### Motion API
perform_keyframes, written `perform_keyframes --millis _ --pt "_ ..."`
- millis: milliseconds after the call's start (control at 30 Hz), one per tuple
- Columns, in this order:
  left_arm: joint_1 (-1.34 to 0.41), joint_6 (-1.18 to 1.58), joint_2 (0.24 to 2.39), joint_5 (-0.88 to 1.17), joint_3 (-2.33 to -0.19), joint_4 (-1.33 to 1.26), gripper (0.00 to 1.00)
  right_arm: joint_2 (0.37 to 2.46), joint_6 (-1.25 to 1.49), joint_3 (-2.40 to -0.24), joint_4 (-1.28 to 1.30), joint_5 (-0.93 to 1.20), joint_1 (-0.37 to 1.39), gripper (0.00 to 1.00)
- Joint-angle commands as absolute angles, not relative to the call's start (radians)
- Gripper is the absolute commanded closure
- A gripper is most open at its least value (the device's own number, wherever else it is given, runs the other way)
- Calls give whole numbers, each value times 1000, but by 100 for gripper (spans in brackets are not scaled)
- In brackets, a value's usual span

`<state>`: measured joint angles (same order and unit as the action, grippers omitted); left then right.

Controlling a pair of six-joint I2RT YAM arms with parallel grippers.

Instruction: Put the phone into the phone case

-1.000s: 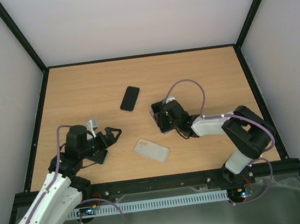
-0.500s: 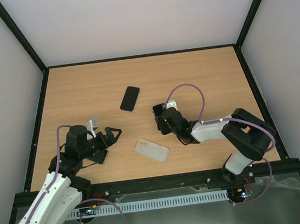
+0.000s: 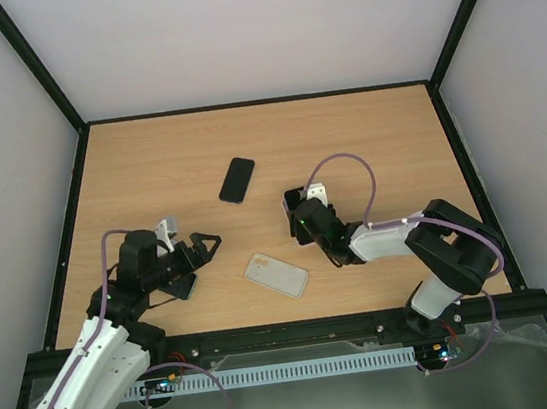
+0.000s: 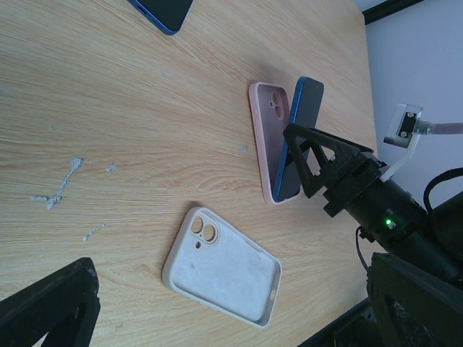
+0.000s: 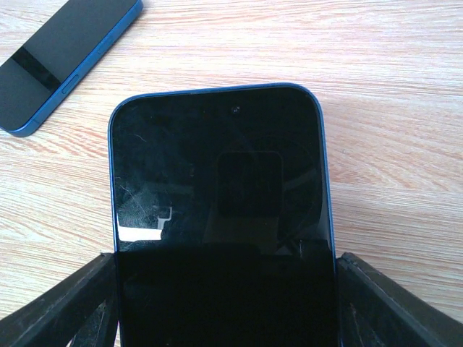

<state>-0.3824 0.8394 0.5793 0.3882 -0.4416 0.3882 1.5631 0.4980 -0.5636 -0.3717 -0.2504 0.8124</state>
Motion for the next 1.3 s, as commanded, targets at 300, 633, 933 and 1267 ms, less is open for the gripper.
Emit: perform_keyframes --millis 300,633,933,1267 --pt "-385 844 579 385 -433 395 1 1591 582 -491 -425 -272 836 34" --pt "-385 851 577 385 -437 401 1 1610 625 -528 -320 -244 847 27" --pt "-385 857 582 383 -441 401 1 1559 630 -580 -200 -191 846 19" --pt "-392 869 604 380 -442 395 2 1520 683 -613 -139 -21 774 14"
